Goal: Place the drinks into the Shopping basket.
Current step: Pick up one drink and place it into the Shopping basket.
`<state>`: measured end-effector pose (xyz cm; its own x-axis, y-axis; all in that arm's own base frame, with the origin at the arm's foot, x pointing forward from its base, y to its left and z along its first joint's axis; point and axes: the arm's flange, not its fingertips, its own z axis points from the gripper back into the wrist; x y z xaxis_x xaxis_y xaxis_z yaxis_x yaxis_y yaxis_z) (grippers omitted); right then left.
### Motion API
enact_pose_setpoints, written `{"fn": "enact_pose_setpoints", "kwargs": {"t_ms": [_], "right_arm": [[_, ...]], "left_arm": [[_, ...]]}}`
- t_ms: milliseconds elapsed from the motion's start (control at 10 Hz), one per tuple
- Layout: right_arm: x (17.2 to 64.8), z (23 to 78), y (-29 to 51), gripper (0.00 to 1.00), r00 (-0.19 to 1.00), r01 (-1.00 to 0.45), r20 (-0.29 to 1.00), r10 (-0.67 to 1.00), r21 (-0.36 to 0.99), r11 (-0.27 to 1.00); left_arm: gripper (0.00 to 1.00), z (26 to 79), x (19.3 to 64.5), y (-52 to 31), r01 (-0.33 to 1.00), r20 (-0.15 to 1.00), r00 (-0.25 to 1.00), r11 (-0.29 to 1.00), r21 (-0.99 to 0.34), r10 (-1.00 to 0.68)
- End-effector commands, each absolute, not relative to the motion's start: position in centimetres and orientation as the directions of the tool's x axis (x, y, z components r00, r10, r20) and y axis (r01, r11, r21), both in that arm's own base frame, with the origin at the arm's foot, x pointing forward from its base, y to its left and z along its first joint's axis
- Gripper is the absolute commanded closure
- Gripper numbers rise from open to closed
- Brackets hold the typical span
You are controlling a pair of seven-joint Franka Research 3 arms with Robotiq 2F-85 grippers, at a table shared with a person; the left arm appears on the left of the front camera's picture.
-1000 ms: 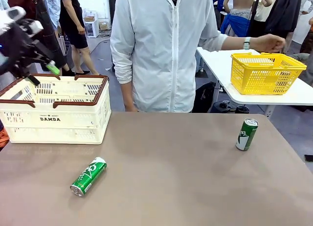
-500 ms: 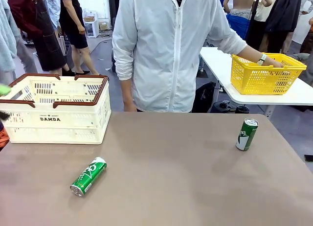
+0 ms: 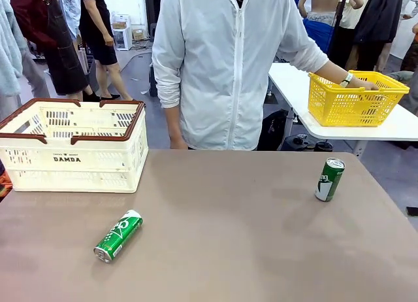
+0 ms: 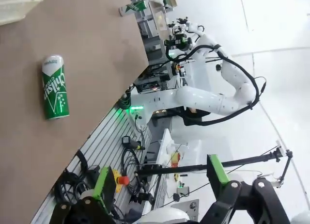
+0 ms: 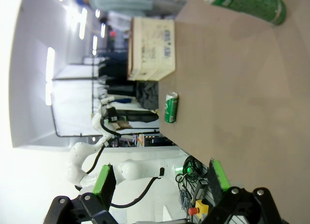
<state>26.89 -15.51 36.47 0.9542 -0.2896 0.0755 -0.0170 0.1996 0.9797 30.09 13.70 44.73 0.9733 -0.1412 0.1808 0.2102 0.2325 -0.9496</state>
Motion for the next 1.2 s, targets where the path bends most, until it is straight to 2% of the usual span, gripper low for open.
{"fn": "enact_pose_setpoints", "kwargs": {"t_ms": [0,1100], "right_arm": [[26.65,37.01,-15.68,0.00,0.959,0.003,0.054,-0.279,0.980,0.201],[26.65,37.01,-15.68,0.00,0.959,0.003,0.054,-0.279,0.980,0.201]], "left_arm": [[0.00,47.12,29.28,12.90,0.215,0.186,0.974,0.258,-0.942,-0.131],[0.00,47.12,29.28,12.90,0.215,0.186,0.974,0.258,-0.942,-0.131]]}}
